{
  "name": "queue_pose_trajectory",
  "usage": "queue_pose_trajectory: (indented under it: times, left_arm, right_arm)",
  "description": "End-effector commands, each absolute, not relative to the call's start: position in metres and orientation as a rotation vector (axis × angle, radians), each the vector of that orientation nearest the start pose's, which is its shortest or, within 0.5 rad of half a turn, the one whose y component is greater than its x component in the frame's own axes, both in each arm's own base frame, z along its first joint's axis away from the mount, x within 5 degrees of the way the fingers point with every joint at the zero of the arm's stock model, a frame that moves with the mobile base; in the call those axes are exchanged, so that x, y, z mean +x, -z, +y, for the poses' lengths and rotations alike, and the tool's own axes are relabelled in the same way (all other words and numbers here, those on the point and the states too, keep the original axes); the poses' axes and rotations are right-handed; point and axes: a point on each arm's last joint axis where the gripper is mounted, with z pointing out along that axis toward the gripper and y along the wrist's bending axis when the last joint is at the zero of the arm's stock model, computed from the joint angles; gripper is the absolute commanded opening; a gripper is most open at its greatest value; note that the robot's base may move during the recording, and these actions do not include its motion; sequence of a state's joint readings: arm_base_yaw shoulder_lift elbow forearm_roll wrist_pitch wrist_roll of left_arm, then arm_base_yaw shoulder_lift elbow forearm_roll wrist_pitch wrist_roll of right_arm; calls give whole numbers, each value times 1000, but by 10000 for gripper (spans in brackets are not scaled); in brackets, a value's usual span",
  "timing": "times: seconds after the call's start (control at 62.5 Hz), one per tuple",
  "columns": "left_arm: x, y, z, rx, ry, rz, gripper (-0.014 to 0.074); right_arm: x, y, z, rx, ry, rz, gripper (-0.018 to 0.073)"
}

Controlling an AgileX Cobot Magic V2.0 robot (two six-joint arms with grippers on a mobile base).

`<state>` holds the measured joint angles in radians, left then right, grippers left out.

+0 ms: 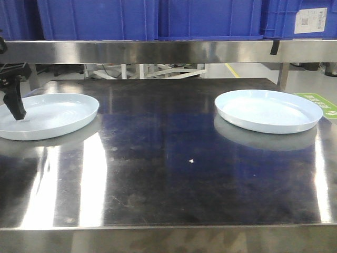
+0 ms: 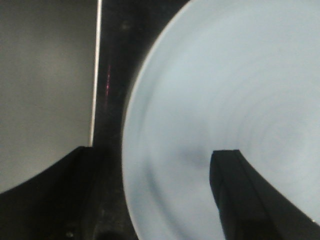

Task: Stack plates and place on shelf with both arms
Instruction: 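Grasp the pale blue plate rim with the left gripper and lift, then move the plate toward the table center, lower it, release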

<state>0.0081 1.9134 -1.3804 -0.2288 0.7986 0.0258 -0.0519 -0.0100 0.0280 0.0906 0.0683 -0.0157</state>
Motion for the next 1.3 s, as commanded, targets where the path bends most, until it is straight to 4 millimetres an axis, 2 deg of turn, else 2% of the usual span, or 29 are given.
queue_pose_trajectory:
  times: [0.0,0.16,0.32,0.448,0.576,0.752,0.912,1.007,1.071,1.279]
  left_arm:
    - [400,-228,-14,-166,279,2703,468]
    - [399,-228,-14,-166,280,2707,314]
    - [399,-228,-14,-165,281,2715,74]
    - [399,-230,-14,-162,283,2717,87]
    - [403,-244,-15,-146,292,2708,87]
    - [405,-289,-16,-118,313,2623,87]
    - [394,-335,-23,-104,406,2533,86]
    - [381,-353,-37,-30,472,2507,85]
    - [373,-358,-52,46,507,2521,85]
    - [354,-350,-112,332,573,2619,85]
  right_arm:
    - [54,-212,-3,86,-3,1442,56]
    - [54,-212,-3,86,-3,1442,56]
    - [54,-212,-3,86,-3,1442,56]
    - [54,-212,-3,86,-3,1442,56]
    - [54,-212,-3,86,-3,1442,56]
    - [54,-212,-3,86,-3,1442,56]
    - [54,-212,-3,86,-3,1442,56]
    - [54,-212,-3,86,-3,1442,56]
    - [54,-212,-3,86,-3,1442,56]
    - [54,-212,-3,86,-3,1442,56]
